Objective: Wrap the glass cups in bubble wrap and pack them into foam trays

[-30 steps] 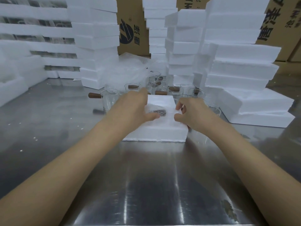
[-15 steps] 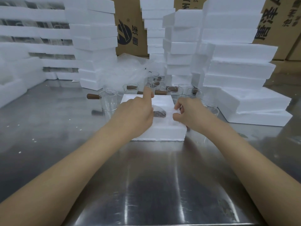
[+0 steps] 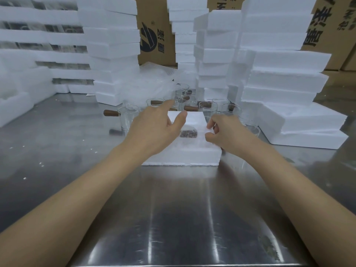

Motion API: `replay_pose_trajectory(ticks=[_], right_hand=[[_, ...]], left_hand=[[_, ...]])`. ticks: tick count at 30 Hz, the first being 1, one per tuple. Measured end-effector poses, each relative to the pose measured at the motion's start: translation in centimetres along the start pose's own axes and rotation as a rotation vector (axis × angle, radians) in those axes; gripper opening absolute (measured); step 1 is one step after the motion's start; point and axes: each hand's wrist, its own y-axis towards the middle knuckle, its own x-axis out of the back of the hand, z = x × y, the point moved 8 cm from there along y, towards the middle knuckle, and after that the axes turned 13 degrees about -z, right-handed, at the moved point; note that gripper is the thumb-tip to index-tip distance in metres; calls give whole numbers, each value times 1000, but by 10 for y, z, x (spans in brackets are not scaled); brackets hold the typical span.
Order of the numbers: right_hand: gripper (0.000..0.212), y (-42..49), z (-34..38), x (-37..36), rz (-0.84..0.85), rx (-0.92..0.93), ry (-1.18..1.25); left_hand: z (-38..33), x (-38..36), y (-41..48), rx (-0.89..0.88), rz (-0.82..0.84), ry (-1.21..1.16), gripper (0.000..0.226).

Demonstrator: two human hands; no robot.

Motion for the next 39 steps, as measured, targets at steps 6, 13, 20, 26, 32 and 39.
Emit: replay_pose_trajectory(ticks=[6,13,20,26,32,39], right_hand=[[17,0,0,0,-3,-7,-5],[18,-1,3,1,-29,14,-39],[13,-1,6,3,-45,33,-47],[14,-1,4,2,-16,16,-46],[19,-2,7,4,-9,41,-34],[17,3,0,56,-324,-68,86]], left_hand=[[-8,-7,-4,-83,132,103,78],[-12,-13,-6,-199,174,286,74],[-33,-21,-13,-424,75,531,72],[-14,-8,-3,-274,2,210,66],[-7,-4,-5,-350,34,143,60],[-3,-21,-6,-432,148,391,74]])
